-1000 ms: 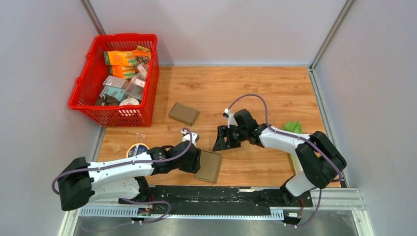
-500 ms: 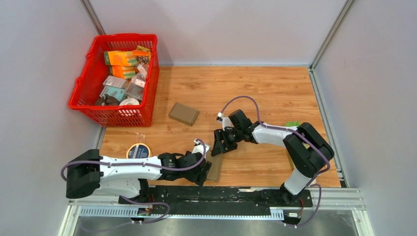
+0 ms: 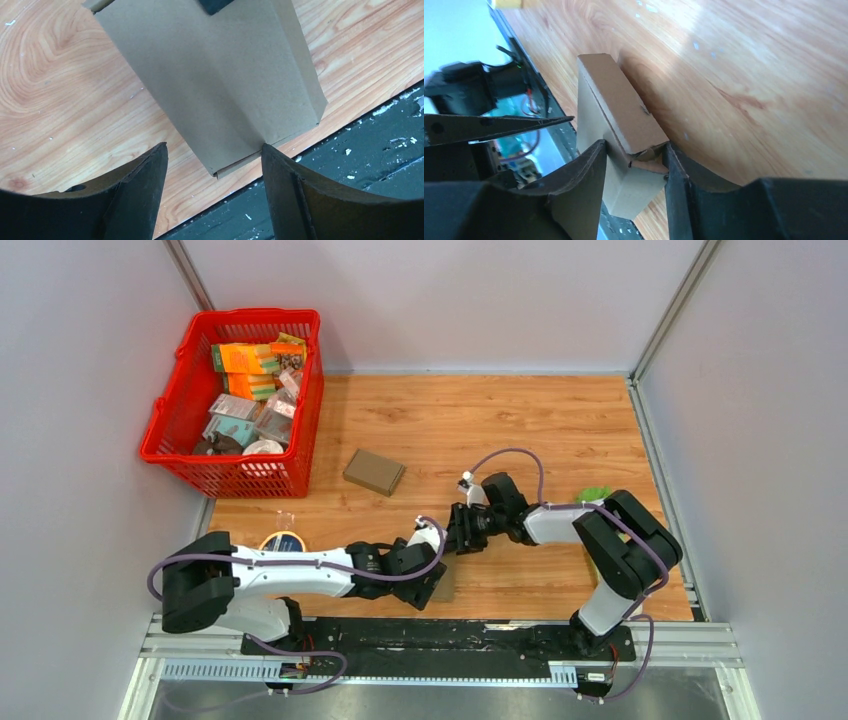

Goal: Fold the paper box

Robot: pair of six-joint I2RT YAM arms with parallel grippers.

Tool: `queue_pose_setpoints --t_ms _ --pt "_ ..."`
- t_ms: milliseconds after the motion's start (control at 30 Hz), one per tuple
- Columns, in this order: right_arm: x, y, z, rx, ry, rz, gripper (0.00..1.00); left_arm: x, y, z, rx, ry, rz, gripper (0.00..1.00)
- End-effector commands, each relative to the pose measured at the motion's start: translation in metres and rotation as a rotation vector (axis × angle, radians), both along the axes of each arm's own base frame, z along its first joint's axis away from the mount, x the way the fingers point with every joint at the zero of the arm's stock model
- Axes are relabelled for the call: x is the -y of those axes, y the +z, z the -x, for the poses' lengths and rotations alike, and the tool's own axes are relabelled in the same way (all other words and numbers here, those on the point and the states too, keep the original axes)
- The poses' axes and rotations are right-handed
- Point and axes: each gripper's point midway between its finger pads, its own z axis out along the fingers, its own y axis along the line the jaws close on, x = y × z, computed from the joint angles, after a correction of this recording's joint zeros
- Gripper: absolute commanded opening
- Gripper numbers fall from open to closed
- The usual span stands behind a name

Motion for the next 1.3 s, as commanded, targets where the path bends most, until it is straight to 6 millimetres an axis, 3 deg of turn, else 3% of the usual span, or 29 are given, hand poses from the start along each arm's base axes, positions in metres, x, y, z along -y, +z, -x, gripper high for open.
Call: queue_pose_setpoints --t_ms 0,100,200,333,467,700,933,1267 --pt "-0.013 0.033 0.012 -0.169 -0.071 -0.217 0.31 -0.007 0.001 -0.026 0.109 0.005 0.013 0.76" --pt "-0.015 0.044 0.014 -0.263 -0.135 -0.266 0.3 -0.008 0.011 -0.024 0.115 -0.001 0.054 0.78" --pt "-0.007 0.039 0.015 -0.349 -0.23 -0.179 0.3 -0.012 0.04 -0.027 0.173 0.001 0.139 0.79" --pt "0.009 0.034 0.022 -0.464 -0.34 -0.031 0.32 -0.006 0.105 -0.03 0.313 -0.081 0.328 0.79" --pt "0.02 0.032 0.025 -0.551 -0.429 0.088 0.32 0.009 0.143 -0.024 0.418 -0.266 0.367 0.79" --pt "0.033 0.036 0.03 -0.71 -0.542 0.217 0.34 0.044 0.147 -0.005 0.568 -0.537 0.205 0.78" --pt "0.046 0.049 0.035 -0.766 -0.639 0.295 0.35 0.069 0.117 0.0 0.623 -0.614 0.045 0.79" --pt "0.06 0.052 0.031 -0.739 -0.73 0.386 0.35 0.102 0.11 0.023 0.597 -0.703 0.1 0.79"
